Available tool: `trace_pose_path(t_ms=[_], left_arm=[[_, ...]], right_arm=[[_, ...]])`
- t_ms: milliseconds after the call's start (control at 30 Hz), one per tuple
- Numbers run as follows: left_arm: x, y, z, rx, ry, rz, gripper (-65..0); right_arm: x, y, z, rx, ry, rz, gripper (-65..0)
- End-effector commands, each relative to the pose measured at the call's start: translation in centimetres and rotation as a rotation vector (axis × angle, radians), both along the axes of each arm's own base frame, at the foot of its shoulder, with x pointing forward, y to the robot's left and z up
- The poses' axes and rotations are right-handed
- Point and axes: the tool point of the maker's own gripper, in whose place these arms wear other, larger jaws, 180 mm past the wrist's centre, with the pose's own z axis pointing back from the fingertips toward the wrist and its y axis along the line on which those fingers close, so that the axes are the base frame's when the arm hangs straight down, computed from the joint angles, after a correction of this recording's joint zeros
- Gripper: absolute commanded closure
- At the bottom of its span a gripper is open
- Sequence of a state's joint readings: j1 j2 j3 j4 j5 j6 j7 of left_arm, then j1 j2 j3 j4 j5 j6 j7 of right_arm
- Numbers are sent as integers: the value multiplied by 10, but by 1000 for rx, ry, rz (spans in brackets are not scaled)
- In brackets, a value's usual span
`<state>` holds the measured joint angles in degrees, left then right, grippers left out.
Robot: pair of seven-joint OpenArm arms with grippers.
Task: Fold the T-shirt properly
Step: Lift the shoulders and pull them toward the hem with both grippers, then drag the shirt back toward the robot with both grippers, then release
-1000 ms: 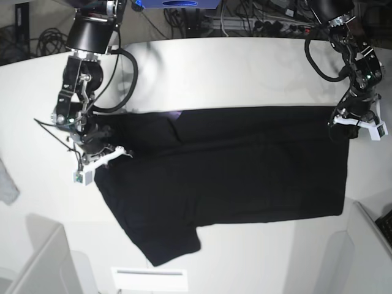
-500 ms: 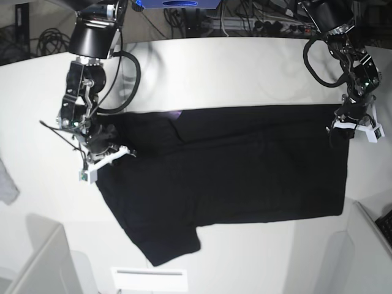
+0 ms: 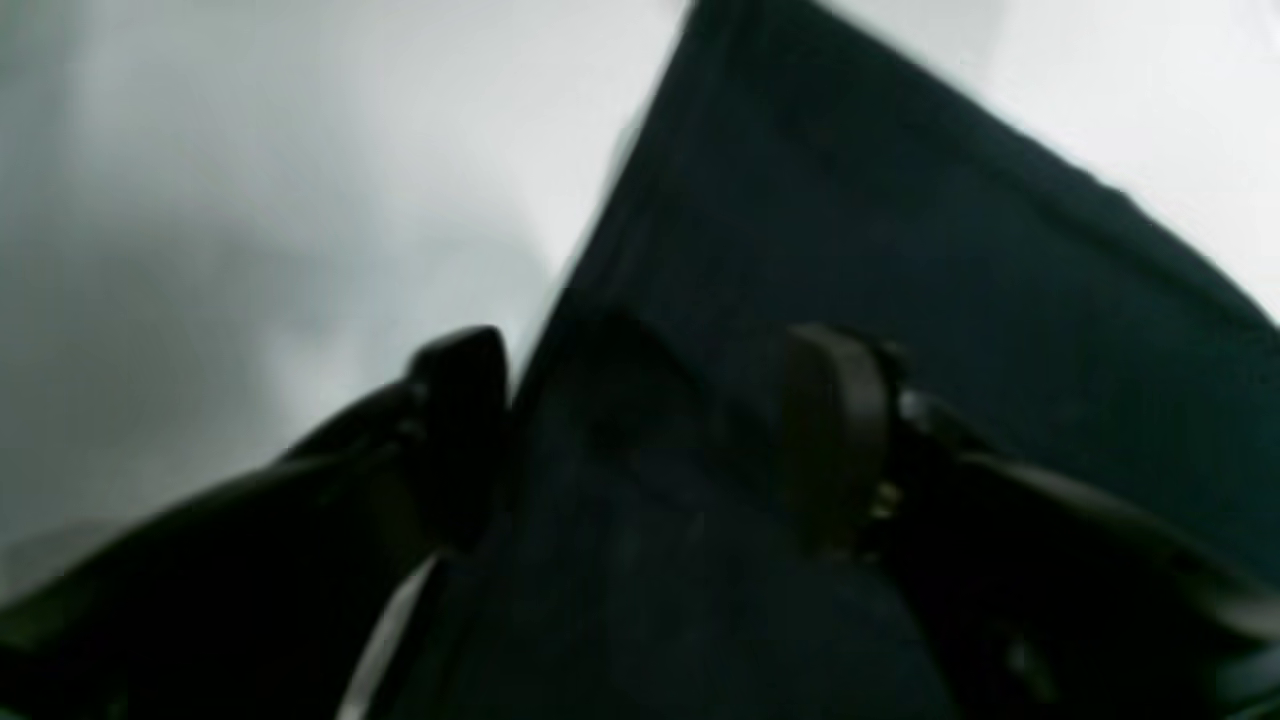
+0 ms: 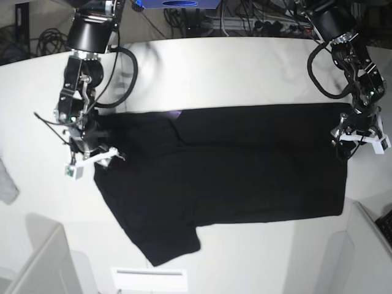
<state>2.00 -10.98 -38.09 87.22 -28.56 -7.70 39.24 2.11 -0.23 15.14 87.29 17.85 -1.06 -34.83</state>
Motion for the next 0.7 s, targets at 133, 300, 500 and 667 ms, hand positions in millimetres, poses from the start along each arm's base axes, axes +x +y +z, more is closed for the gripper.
trace_pose_path(t_ms=[133, 300, 500, 667], left_arm=[[8, 11, 34, 66, -78, -5, -441], [-46, 40, 41, -19, -149, 135, -441], [-91, 32, 11, -143, -99, 154, -441], [-103, 29, -16, -174, -46, 133, -441]], right_arm=[[-20, -37, 46, -61, -165, -220, -318], [-62, -42, 45, -46, -137, -346, -327], [-83, -28, 21, 6, -76, -386, -329], [-96, -38, -9, 195, -44, -510, -329]])
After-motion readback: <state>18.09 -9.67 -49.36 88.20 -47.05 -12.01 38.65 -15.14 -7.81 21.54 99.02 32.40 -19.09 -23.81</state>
